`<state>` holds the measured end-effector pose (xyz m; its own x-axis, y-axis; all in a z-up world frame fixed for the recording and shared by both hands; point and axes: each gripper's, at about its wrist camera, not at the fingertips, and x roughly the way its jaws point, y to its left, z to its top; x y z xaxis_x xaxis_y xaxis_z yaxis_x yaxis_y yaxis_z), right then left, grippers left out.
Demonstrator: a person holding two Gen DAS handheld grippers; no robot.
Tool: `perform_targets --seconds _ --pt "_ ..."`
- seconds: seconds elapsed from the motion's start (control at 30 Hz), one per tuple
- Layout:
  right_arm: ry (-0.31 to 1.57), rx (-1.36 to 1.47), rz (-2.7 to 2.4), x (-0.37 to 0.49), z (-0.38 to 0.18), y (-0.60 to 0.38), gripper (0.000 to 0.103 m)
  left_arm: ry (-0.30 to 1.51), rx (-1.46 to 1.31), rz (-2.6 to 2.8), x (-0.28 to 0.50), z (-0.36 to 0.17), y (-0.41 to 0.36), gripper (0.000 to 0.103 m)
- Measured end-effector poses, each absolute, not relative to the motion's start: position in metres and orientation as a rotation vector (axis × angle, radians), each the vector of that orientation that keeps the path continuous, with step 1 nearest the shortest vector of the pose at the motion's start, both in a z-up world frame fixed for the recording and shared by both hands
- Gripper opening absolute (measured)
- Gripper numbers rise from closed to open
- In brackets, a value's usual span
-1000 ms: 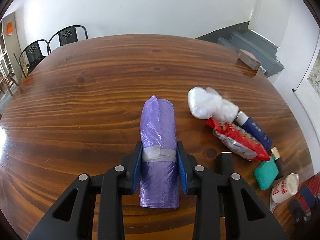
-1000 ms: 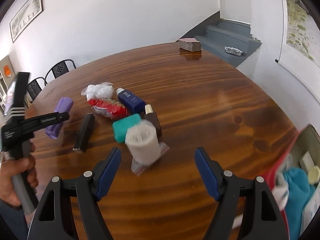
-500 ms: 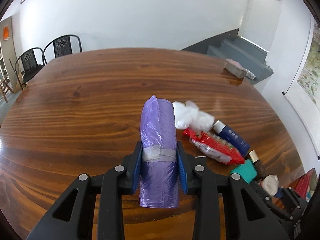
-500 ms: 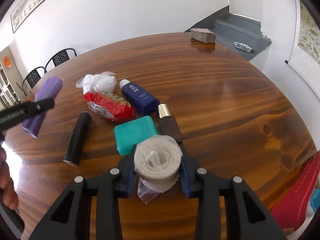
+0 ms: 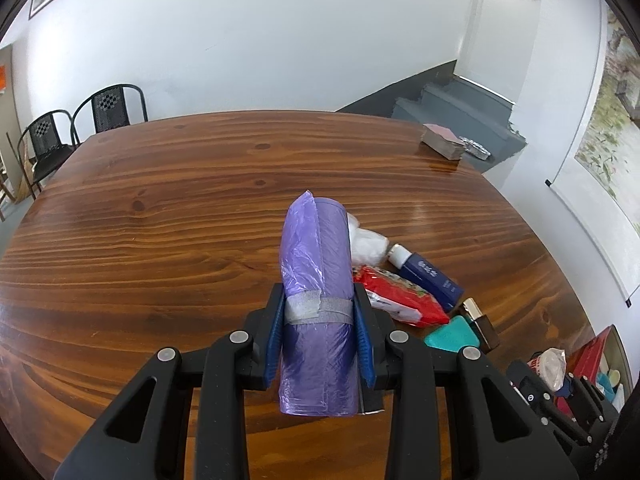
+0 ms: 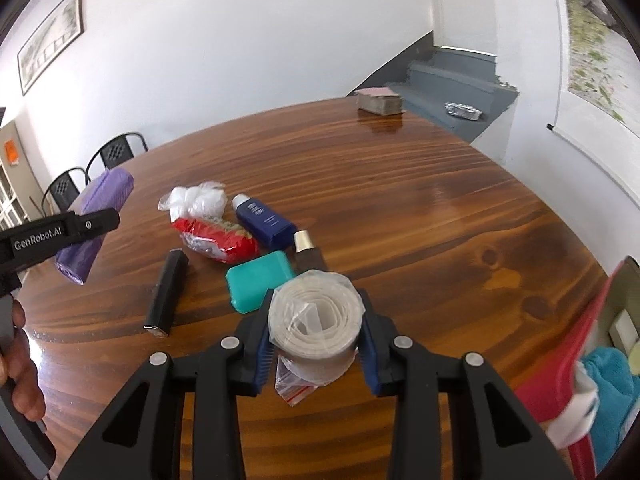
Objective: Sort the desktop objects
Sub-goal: 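Carry the purple roll and tape roll into the red tin and release both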
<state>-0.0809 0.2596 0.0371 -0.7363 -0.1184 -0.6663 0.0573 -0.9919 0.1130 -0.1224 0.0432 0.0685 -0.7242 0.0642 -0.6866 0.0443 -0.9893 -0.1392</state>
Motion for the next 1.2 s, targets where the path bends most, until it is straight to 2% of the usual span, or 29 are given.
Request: perform_targets --seconds 0.7,1.2 --pt "-0.29 0.899 -3.06 -0.004 0.062 0.312 0.04 -0.128 -1.048 2.791 -0.092 0.09 0.095 0.034" --pt "-0.466 0.76 -3.243 0.077 0.093 0.395 0.04 -0.004 -0.969 2.661 -0.055 0.1 0.159 0.034"
